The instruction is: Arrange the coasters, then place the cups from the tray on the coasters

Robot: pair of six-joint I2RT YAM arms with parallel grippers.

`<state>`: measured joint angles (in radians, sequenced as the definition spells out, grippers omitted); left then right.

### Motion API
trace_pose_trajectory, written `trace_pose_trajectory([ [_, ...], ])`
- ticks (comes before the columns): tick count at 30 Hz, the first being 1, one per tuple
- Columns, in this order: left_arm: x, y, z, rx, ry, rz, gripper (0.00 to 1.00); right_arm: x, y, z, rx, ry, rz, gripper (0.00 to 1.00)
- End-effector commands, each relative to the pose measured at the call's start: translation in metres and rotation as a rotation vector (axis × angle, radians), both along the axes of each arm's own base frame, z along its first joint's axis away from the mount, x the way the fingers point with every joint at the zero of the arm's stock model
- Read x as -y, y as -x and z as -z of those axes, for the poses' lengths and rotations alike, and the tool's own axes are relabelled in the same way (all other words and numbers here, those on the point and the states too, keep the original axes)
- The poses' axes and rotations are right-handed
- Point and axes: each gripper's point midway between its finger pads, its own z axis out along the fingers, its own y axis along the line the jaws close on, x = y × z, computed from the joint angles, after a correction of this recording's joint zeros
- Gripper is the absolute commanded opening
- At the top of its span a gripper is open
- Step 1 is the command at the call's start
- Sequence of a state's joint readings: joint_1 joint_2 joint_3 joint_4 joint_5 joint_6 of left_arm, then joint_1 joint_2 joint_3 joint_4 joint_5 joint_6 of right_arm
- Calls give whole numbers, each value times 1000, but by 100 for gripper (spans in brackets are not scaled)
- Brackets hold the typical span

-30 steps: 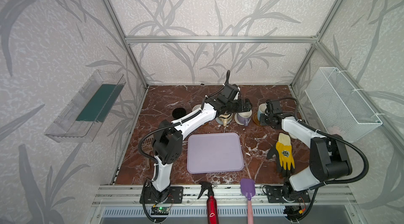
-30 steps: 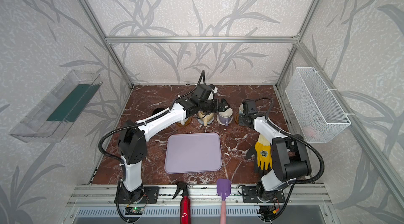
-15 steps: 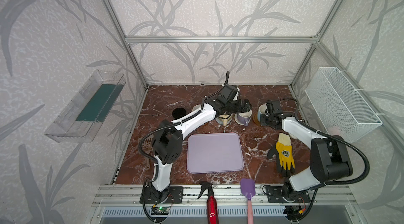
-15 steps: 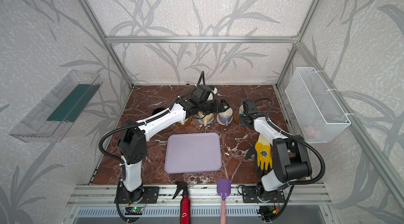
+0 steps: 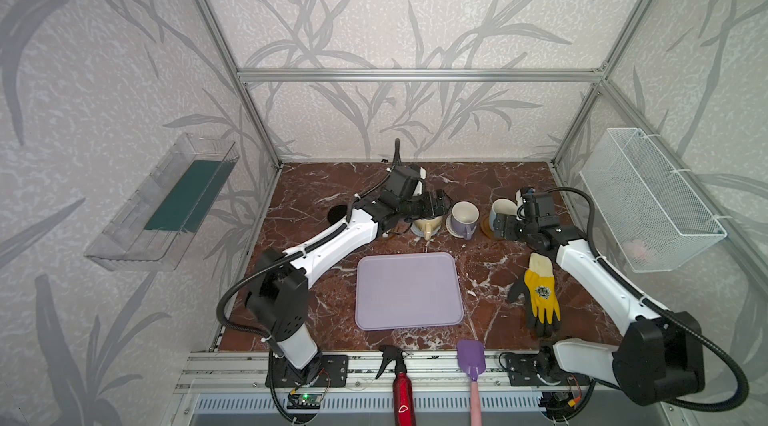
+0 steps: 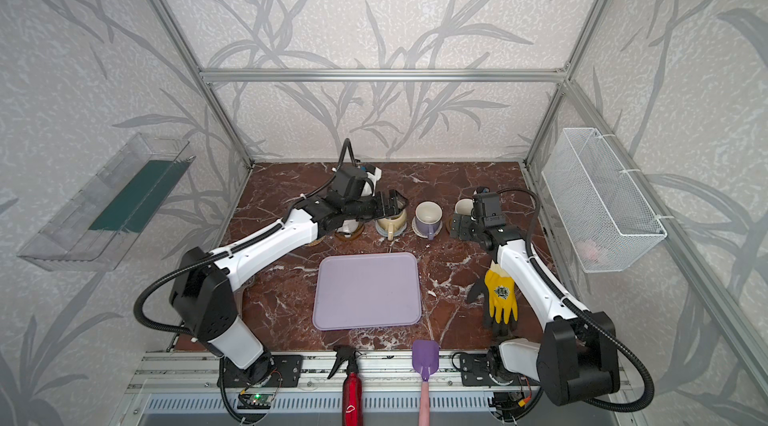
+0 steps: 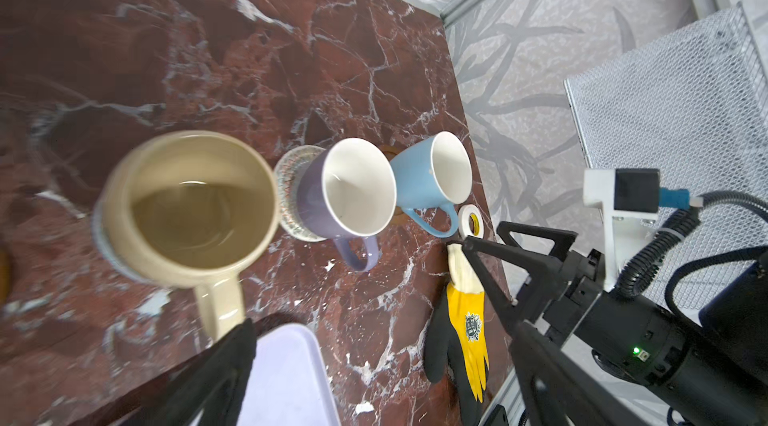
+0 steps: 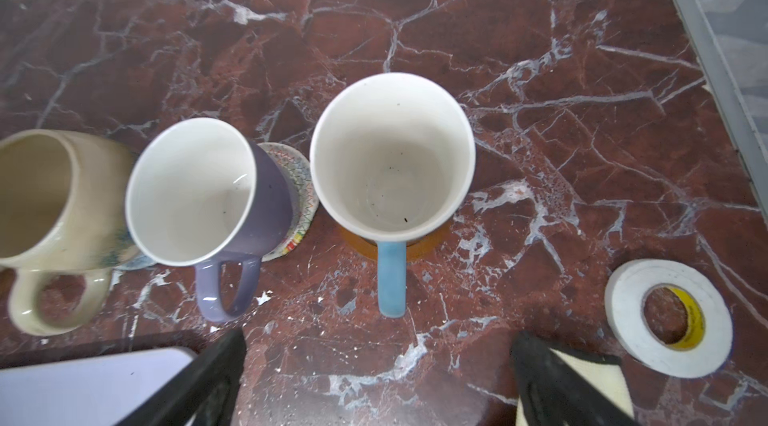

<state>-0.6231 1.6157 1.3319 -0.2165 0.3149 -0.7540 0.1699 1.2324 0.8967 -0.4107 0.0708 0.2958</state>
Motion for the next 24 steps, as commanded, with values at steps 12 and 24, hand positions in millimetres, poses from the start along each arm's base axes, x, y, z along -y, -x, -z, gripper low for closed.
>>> trace_pose_trajectory([
  [12,-171,37,28,178,-370,-363,99,-3,38,-20,127,-49,-55,99],
  [24,-250,45,28,505,-696,-560,97,25,30,6,232,99,34,99],
])
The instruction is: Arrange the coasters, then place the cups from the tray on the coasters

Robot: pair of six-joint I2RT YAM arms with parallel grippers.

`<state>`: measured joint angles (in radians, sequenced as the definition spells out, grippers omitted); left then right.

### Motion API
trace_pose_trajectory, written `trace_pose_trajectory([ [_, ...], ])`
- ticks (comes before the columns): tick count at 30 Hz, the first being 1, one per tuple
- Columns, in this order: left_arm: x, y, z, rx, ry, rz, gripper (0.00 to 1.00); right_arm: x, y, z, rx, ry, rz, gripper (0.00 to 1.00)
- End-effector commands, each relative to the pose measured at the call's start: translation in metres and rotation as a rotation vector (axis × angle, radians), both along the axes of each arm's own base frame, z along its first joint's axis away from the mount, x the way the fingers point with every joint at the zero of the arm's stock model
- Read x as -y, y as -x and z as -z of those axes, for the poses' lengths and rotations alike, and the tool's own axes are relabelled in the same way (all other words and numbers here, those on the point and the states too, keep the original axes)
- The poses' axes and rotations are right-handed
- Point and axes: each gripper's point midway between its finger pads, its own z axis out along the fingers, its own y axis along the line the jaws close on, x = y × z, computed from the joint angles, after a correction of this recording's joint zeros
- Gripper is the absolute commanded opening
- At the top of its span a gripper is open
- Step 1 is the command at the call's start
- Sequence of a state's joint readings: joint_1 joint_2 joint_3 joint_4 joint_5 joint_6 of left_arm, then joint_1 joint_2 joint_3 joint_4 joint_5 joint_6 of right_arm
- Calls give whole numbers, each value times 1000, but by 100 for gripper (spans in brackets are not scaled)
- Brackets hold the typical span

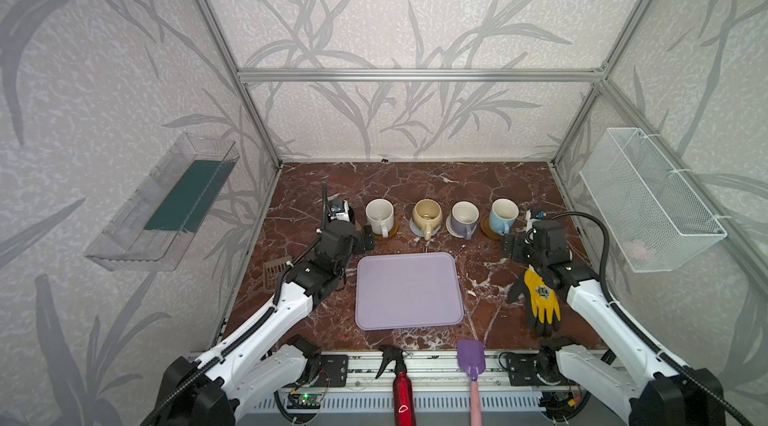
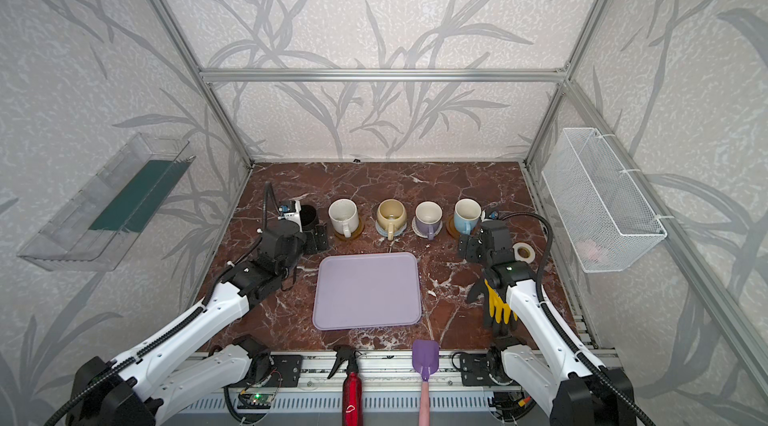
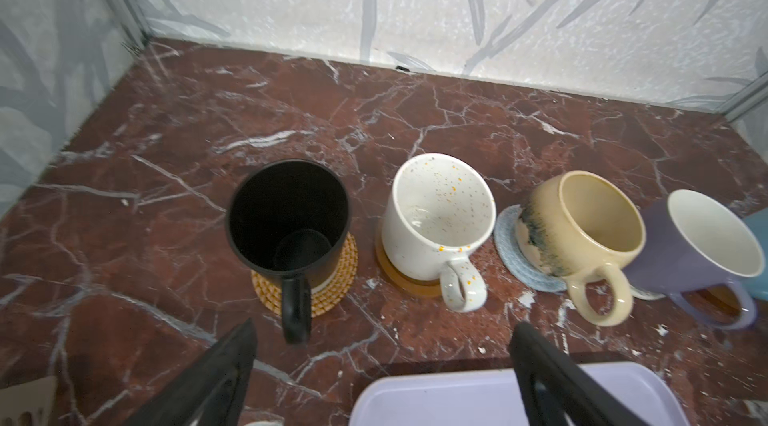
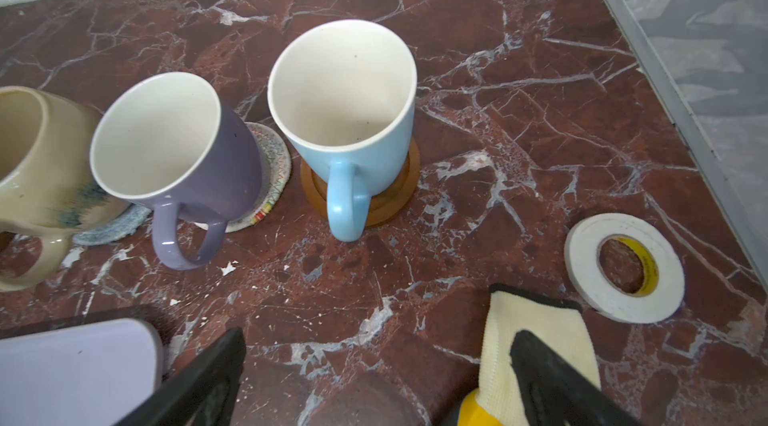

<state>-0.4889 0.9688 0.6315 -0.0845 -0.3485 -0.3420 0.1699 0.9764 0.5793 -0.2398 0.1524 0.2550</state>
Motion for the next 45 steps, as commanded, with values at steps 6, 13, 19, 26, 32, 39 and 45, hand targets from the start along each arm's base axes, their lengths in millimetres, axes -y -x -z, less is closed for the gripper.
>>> trace_pose_trajectory([
  [6,-47,-3,12,134,-238,-154,97,12,-17,-16,198,96,15,99],
  [13,-70,-12,21,151,-348,-222,97,17,-28,-2,259,220,-18,99],
  [19,-87,-22,43,141,-353,-254,97,13,-37,8,284,226,-43,99],
  [26,-103,-31,65,163,-232,-260,98,17,-49,17,280,260,-25,100],
  [32,-108,-46,68,165,-242,-220,99,11,-64,17,301,275,-55,99],
  [39,-123,-52,67,196,-219,-227,99,2,-71,13,358,282,-105,99],
  [45,-124,-57,73,192,-205,-204,99,2,-81,18,377,256,-93,99],
])
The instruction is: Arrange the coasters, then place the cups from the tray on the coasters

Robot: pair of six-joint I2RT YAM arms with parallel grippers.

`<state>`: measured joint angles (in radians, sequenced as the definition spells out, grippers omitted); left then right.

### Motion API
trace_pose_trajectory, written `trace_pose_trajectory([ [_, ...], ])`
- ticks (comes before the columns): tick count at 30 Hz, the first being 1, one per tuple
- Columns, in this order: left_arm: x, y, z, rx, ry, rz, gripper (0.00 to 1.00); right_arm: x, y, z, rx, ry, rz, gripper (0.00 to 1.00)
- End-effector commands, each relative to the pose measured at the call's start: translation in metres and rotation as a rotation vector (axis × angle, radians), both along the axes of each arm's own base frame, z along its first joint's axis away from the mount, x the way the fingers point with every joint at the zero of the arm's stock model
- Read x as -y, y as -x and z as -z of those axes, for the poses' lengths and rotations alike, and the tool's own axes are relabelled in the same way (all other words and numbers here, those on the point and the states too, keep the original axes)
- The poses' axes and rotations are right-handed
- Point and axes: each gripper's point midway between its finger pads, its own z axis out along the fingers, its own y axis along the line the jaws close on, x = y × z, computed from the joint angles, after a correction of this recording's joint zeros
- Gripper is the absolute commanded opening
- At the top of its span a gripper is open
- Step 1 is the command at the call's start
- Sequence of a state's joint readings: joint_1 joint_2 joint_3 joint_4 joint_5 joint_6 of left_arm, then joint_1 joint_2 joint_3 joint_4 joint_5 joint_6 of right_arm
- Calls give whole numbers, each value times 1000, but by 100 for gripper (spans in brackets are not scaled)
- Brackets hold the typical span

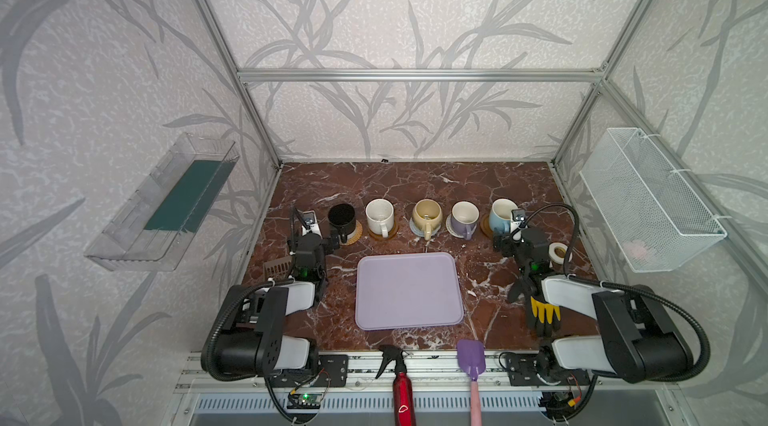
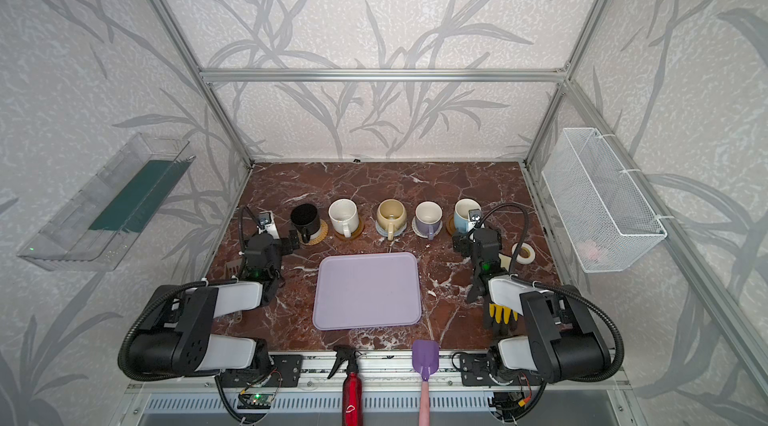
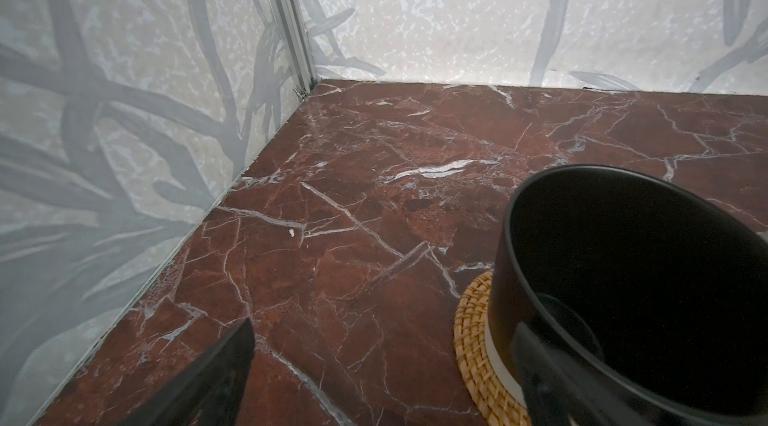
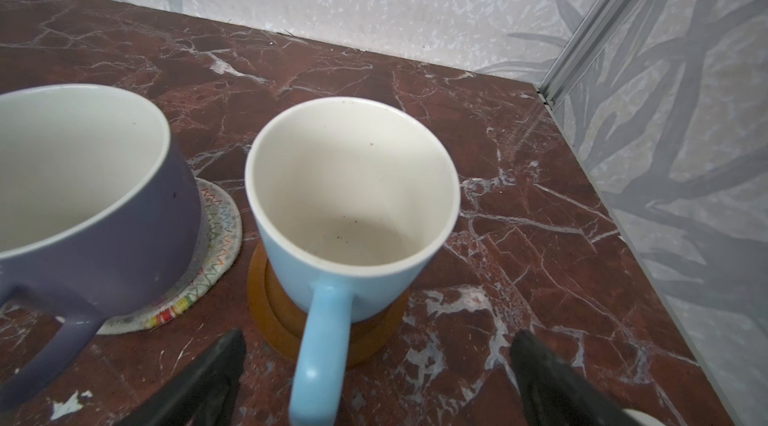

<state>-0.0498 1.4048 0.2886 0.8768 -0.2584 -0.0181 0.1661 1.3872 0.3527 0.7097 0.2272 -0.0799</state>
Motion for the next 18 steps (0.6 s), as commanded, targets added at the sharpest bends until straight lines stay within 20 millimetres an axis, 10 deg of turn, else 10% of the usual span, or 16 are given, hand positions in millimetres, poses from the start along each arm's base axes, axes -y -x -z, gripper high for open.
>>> trace_pose_trajectory([
  [1,4,-12,-15,60,6,40,99,-1,-16,-14,81,-23,0,99],
  [18,-2,-28,10,4,28,35,99,2,-23,4,56,-25,29,99],
])
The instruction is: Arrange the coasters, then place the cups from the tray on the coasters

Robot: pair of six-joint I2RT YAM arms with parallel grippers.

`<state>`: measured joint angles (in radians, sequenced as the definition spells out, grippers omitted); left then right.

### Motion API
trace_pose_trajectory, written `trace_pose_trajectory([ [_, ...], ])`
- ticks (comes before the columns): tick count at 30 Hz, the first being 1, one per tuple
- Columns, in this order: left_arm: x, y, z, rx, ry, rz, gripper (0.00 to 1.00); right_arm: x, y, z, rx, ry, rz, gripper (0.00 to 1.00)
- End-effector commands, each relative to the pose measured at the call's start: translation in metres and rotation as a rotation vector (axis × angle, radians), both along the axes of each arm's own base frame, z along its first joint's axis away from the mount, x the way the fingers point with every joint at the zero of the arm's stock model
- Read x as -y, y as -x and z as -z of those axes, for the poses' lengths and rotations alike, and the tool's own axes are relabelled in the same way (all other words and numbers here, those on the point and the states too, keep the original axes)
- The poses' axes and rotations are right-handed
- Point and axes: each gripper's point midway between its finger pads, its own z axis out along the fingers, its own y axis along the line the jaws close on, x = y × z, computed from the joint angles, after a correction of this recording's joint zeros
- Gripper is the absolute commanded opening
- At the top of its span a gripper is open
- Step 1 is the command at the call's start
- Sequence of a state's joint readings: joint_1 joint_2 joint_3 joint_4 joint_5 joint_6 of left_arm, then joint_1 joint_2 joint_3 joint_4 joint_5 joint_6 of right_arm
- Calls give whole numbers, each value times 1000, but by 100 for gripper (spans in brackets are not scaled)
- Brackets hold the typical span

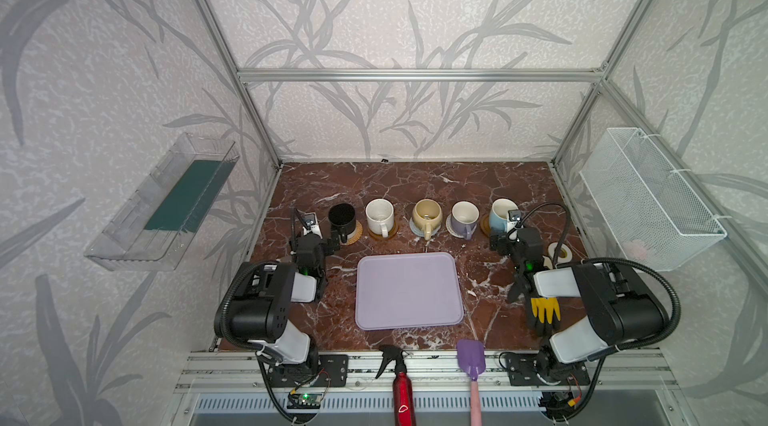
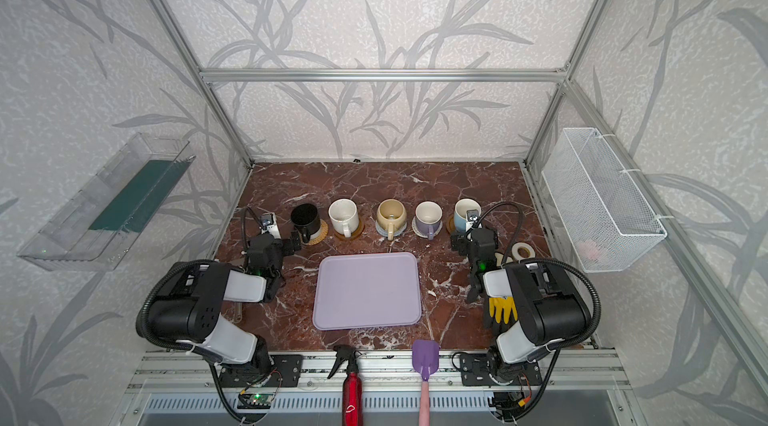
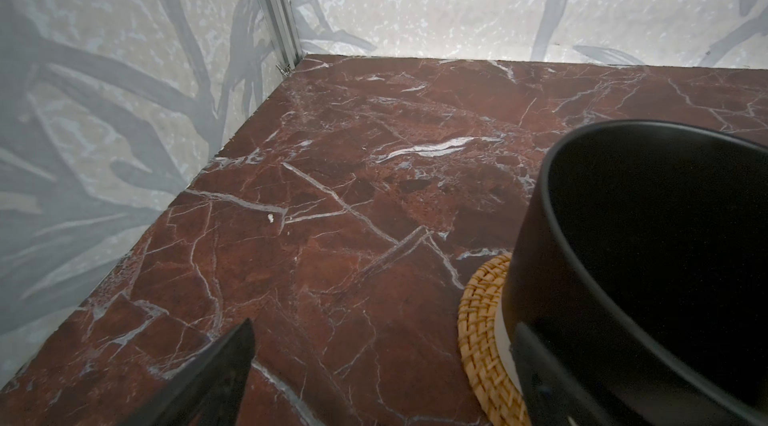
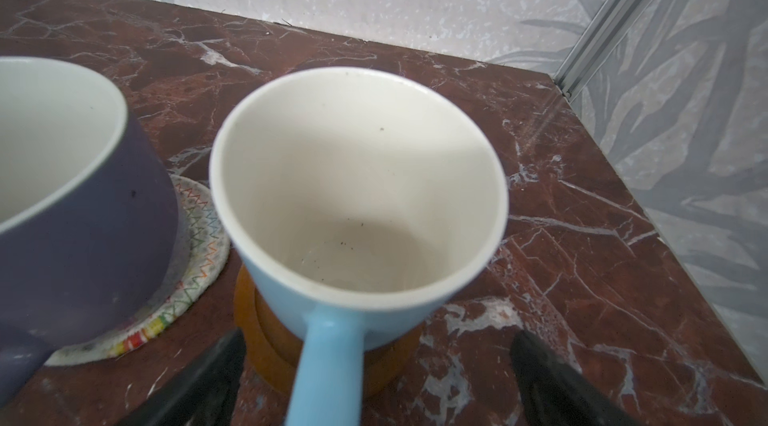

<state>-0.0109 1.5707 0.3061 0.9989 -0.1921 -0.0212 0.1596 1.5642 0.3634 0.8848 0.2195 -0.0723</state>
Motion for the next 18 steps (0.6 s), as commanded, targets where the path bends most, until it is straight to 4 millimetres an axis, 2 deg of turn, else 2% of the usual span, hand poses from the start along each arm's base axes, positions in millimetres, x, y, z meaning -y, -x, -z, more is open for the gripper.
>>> trace_pose_trajectory([
  [1,1,-17,-14,13,11,17,99,4,-8,-16,50,-13,26,99],
  [18,0,-19,-14,14,22,17,99,3,-8,-16,49,-14,26,99],
])
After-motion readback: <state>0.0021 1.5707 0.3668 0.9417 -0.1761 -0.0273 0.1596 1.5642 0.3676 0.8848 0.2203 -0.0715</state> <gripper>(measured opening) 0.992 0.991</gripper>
